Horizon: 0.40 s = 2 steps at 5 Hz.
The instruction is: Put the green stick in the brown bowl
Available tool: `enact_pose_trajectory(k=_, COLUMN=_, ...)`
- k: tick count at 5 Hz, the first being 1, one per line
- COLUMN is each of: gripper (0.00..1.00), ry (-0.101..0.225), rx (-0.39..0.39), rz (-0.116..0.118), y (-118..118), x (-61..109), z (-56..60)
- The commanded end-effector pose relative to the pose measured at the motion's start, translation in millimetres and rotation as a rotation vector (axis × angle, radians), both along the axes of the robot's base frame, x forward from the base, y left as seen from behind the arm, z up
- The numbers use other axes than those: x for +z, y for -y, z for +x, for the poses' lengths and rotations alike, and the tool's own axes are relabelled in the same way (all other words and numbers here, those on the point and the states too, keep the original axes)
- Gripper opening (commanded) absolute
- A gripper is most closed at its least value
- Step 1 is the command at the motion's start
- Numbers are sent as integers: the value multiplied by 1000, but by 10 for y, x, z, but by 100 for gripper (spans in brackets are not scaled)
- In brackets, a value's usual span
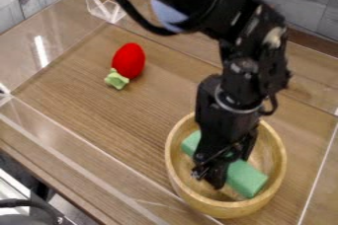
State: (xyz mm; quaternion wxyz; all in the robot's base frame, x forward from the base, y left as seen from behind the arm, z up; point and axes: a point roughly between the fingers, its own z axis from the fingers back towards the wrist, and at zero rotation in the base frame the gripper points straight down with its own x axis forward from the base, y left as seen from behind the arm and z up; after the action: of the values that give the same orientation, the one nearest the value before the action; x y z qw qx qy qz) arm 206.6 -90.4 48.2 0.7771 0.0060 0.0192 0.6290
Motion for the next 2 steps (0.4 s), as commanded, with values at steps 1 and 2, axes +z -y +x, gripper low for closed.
enact_pose_trajectory(k=1, gripper=0, ry=59, rx=-56, rz=-59, y=91, x=363, z=146)
enact_pose_trajectory(k=2, gripper=100, ry=69, rx=-110, rz=-98, y=80, x=523, z=247)
